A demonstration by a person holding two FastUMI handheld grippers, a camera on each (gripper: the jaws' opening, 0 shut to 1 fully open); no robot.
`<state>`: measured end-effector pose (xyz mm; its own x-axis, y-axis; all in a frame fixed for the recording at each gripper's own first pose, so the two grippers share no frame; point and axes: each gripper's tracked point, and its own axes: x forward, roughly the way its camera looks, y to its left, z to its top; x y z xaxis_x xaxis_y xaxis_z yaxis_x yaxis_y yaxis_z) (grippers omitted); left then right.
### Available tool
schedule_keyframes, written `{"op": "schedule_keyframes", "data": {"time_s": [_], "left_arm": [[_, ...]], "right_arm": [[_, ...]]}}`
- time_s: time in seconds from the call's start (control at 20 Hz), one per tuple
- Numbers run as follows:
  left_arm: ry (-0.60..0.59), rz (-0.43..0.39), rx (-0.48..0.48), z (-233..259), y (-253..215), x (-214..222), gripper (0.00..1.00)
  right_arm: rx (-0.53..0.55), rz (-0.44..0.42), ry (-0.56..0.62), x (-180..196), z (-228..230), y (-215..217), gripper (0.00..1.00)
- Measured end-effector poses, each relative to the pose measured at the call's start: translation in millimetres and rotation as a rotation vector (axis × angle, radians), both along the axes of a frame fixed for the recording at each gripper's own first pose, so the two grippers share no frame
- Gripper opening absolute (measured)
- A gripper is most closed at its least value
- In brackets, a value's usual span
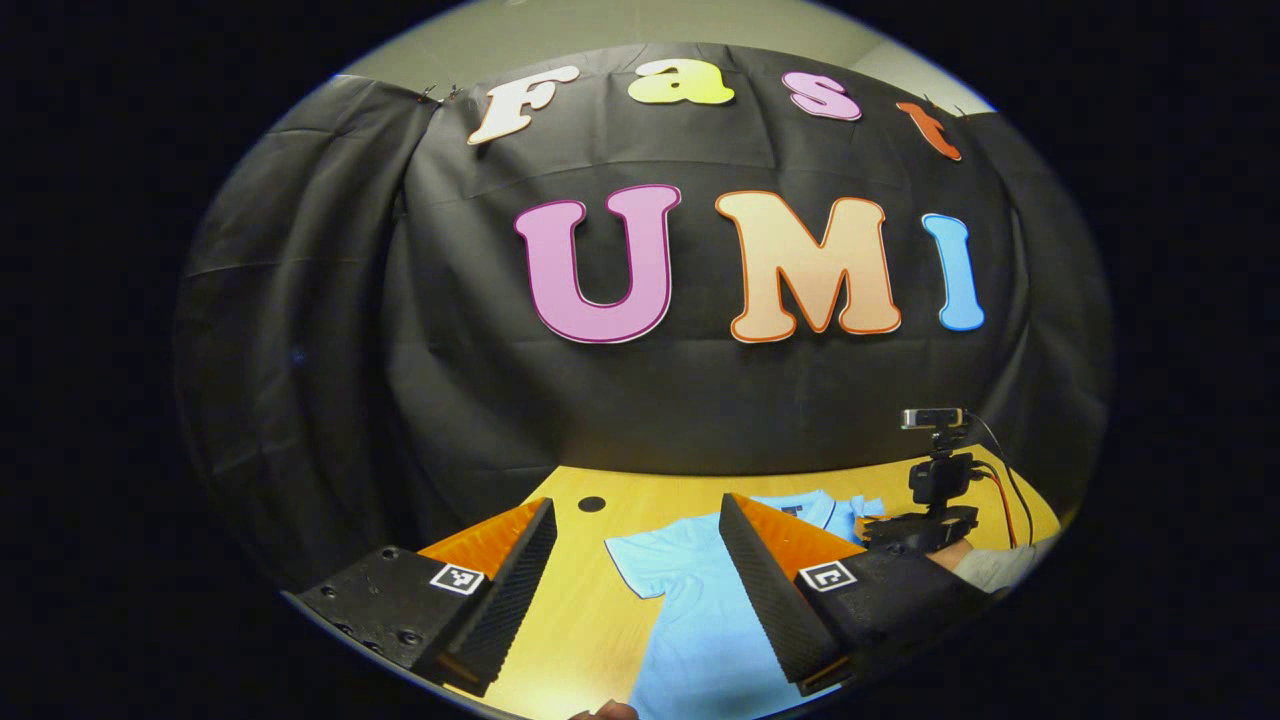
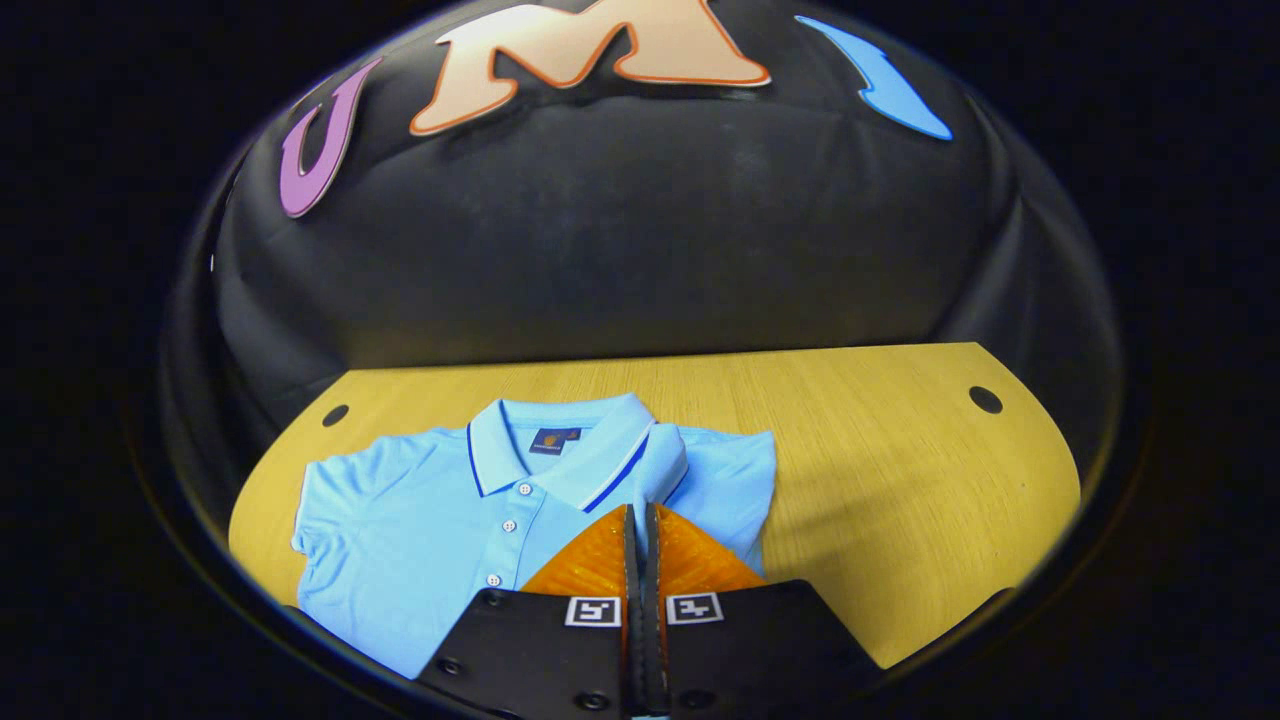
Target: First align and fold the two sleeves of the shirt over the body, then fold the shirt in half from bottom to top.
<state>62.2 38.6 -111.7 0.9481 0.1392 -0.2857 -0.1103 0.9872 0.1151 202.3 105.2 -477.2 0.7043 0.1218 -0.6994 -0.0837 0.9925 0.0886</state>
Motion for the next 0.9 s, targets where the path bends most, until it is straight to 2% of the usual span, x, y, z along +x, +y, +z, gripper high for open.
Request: {"op": "schedule_keyframes", "data": {"time_s": [0.1,0.2,0.35,0.45,0.5,0.6,0.8,0.85,0.9], "left_arm": [[0.002,-0.006,-0.002,-4.0,10.1,1.9,0.98],[0.0,-0.022,-0.019,-7.9,12.5,6.6,0.98],[0.012,-0.051,-0.055,-20.7,9.7,17.2,0.98],[0.009,-0.066,-0.082,-27.1,6.5,28.4,0.98],[0.01,-0.073,-0.094,-29.8,3.3,34.5,0.98],[0.01,-0.085,-0.115,-36.6,0.0,46.6,0.98],[0.026,-0.092,-0.143,-58.7,-0.2,75.4,0.98],[0.035,-0.087,-0.15,-66.2,1.9,83.3,0.98],[0.048,-0.082,-0.161,-74.7,3.5,91.3,0.98]], "right_arm": [[0.002,-0.004,0.03,-5.9,-6.4,7.7,0.03],[0.027,-0.011,0.032,-6.3,-1.1,15.4,0.1],[0.031,0.022,-0.037,-8.6,40.0,14.5,0.9],[0.007,0.031,-0.096,-14.6,73.0,2.9,0.99],[0.003,0.032,-0.115,-21.6,86.2,-2.2,0.96],[0.0,0.02,-0.14,-34.5,108.7,-15.8,0.99],[0.002,-0.014,-0.167,-61.1,144.9,-44.6,0.99],[0.014,-0.01,-0.168,-70.2,152.5,-46.5,0.96],[0.006,-0.01,-0.164,-78.6,156.7,-52.8,0.98]]}}
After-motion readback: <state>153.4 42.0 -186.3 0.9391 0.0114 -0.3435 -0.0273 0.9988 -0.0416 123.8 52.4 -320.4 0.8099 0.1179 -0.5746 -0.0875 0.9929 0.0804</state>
